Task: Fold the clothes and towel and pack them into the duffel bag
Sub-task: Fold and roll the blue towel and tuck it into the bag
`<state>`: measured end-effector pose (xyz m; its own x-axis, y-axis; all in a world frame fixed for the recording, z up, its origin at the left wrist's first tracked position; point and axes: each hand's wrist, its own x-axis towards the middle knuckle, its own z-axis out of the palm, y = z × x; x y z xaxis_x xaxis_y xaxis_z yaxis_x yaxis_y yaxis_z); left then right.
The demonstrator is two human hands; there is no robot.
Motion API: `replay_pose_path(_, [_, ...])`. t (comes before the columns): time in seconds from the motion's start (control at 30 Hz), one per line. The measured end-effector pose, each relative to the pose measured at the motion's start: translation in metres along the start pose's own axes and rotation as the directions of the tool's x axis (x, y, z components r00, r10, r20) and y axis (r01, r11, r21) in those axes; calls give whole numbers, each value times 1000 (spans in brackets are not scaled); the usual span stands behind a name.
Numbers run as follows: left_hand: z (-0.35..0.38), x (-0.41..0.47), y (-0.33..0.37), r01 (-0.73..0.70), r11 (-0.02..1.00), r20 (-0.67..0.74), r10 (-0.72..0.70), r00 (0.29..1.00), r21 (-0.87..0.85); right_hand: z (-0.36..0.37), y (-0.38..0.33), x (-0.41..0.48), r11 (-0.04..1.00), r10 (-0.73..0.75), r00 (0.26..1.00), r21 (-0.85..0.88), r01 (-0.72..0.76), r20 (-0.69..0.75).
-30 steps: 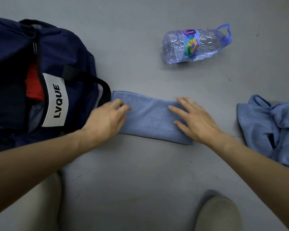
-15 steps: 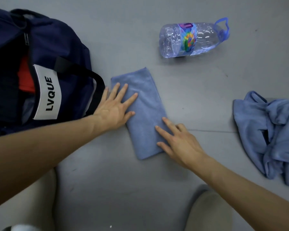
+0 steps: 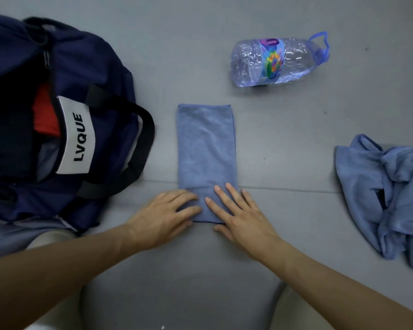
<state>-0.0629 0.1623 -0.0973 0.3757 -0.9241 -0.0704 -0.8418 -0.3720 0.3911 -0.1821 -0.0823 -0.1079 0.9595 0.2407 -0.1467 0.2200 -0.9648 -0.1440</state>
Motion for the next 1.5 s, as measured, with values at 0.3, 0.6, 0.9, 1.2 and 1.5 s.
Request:
replay_pose_path(0.3, [-20, 36, -33, 137, 991, 81, -136, 987, -1, -20, 20, 60, 993, 66, 998, 95, -66, 5])
replay_pose_path(0.6, [-18, 34, -29, 151, 988, 41, -152, 988, 17, -26, 28, 55, 979, 93, 992, 187, -75, -86])
replay_pose_path(0.9, [-24, 43, -15, 221, 975, -127, -215, 968, 33, -46, 18, 59, 816, 319, 948, 503, -286, 21])
replay_pose_path(1.2, [-40, 44, -6, 334, 927, -79, -351, 933, -171, -44, 10, 47, 967, 172, 985, 196, -165, -22])
replay_pose_path(1.5, [-35, 38, -7, 470, 823, 2, -495, 869, -319, -58, 5, 47, 828, 348, 920, 401, -391, 180])
